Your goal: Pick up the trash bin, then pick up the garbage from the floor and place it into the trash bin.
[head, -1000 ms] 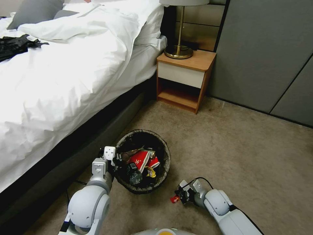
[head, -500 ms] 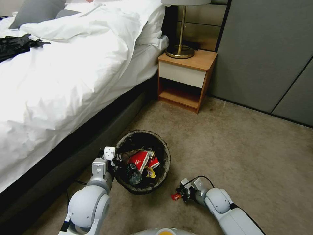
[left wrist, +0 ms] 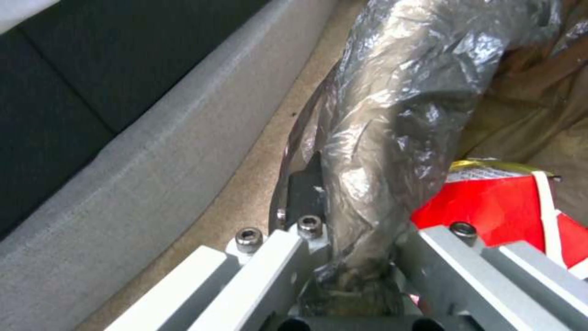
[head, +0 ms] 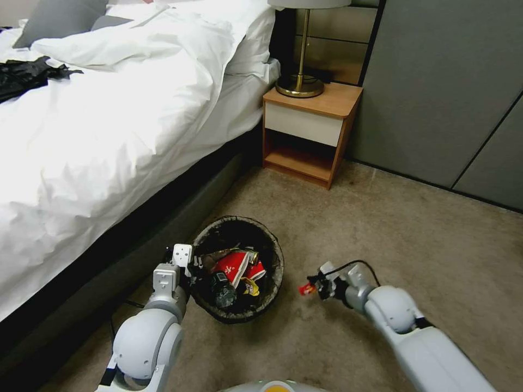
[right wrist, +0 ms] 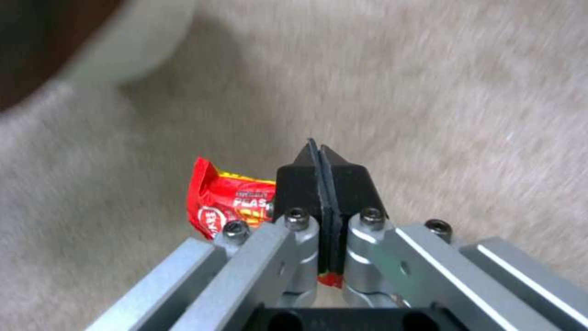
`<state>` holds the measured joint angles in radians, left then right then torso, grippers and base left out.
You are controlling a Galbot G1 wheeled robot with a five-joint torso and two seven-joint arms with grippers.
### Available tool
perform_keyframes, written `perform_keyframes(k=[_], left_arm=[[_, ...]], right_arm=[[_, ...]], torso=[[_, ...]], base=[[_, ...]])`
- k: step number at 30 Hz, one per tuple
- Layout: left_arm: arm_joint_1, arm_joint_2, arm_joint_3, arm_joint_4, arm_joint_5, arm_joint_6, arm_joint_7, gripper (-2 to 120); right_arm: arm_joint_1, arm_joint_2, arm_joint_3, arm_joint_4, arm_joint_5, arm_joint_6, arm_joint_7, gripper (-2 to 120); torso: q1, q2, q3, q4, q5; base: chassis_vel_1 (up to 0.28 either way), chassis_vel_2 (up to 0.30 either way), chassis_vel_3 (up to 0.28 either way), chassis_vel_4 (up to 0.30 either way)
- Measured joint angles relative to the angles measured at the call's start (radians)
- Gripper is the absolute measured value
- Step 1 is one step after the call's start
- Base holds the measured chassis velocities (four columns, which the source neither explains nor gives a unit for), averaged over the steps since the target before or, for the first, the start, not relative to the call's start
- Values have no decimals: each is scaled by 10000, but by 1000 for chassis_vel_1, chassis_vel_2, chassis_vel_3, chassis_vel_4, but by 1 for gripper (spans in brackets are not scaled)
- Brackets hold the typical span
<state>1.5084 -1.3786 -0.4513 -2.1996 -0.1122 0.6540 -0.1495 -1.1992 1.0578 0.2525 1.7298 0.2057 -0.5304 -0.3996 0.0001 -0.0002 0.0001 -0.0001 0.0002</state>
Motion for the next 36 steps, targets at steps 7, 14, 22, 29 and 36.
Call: perform_keyframes(k=[7,14,22,29,36], left_arm=[[18,22,4,-98,-4,73,-4,0],[8,30,34,-104,10,118,0,0],[5,-17,64,-70,54,115,16,0],[6,-26,31,-68,61,96,34,0],[6,-57,31,-42,79,82,36,0]], right_arm=[[-174,-495,706,1286,598,-104,55,0],[176,-1215,1343,3151,2088,-275,-377,0],[927,-1852,1437,4492,3126,-256,-797,0],[1715,-2147,1000,4866,3919,-237,-865,0],[2754,-2249,-403,4636,4774,-154,-943,0]], torso=[[0,1,0,1,-5],[0,1,-1,2,-2],[0,1,-1,2,-2],[0,2,-1,1,-3],[0,2,-1,1,-3]], base=[[0,0,0,0],[0,0,0,0],[0,0,0,0],[0,0,0,0],[0,0,0,0]])
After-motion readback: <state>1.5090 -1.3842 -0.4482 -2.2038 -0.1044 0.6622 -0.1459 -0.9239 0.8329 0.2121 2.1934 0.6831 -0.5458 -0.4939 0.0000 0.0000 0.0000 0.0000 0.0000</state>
